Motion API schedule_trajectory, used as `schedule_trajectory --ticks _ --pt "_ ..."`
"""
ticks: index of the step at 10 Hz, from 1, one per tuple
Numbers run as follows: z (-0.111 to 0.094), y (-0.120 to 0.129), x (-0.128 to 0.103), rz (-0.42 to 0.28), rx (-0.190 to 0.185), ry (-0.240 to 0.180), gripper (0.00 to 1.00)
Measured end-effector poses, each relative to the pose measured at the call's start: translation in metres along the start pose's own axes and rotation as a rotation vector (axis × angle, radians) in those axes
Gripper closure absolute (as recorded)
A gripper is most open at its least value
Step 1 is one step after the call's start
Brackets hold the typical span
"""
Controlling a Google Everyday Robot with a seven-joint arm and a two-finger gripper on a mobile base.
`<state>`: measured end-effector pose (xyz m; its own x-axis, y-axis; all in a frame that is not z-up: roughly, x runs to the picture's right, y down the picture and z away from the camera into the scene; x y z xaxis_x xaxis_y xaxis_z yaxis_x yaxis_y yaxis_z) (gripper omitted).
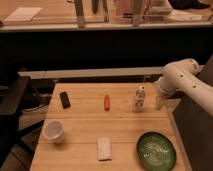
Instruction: Knock the bottle over
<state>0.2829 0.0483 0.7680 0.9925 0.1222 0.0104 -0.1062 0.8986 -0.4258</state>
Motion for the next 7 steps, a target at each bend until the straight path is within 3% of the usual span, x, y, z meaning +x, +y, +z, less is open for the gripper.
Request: schedule_trajectory --ticks 7 --pt "0.0062 -0.0098 -0.0004 -0.008 0.008 -0.027 0.2"
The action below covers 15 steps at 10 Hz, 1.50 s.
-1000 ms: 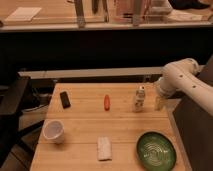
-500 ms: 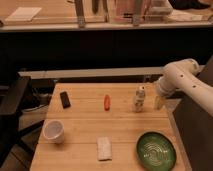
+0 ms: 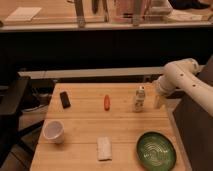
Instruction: Knock the bottle over
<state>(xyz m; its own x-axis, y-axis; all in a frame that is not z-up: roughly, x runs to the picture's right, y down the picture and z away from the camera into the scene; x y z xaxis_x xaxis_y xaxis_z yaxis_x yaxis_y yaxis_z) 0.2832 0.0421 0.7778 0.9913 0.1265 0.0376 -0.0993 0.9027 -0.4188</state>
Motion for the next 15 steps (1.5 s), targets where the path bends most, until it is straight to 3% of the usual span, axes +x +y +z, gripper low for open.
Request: schedule_trajectory --ticks 15 --pt "0.02 -0.017 -0.002 -0.046 0.009 -0.036 0.21"
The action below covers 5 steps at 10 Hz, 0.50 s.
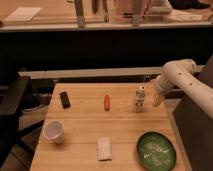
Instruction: Knock the bottle over
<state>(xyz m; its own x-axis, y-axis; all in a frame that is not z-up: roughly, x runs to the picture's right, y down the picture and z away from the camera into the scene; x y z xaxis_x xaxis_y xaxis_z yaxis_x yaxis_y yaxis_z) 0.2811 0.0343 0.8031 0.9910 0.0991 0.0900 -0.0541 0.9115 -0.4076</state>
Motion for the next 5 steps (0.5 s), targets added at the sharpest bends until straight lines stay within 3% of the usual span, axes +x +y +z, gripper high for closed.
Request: schedule_trajectory --ticks 5 --pt "0.0064 -0.005 -0.0013 -0.024 0.0 -0.008 0.2"
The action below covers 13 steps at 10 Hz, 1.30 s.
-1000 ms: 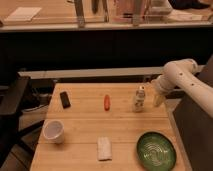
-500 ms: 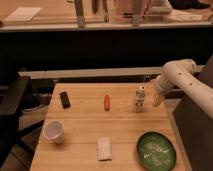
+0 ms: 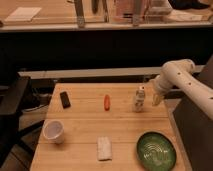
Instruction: Knock the bottle over
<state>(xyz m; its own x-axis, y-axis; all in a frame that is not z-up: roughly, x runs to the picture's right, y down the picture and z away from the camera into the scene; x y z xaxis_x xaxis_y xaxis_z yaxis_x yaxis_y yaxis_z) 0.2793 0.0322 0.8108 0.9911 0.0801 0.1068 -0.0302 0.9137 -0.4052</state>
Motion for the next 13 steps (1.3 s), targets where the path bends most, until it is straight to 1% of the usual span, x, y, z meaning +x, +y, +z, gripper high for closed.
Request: schedule_trajectory --ticks 13 --pt "0.018 -0.011 -0.002 -0.068 -0.004 -0.02 0.2"
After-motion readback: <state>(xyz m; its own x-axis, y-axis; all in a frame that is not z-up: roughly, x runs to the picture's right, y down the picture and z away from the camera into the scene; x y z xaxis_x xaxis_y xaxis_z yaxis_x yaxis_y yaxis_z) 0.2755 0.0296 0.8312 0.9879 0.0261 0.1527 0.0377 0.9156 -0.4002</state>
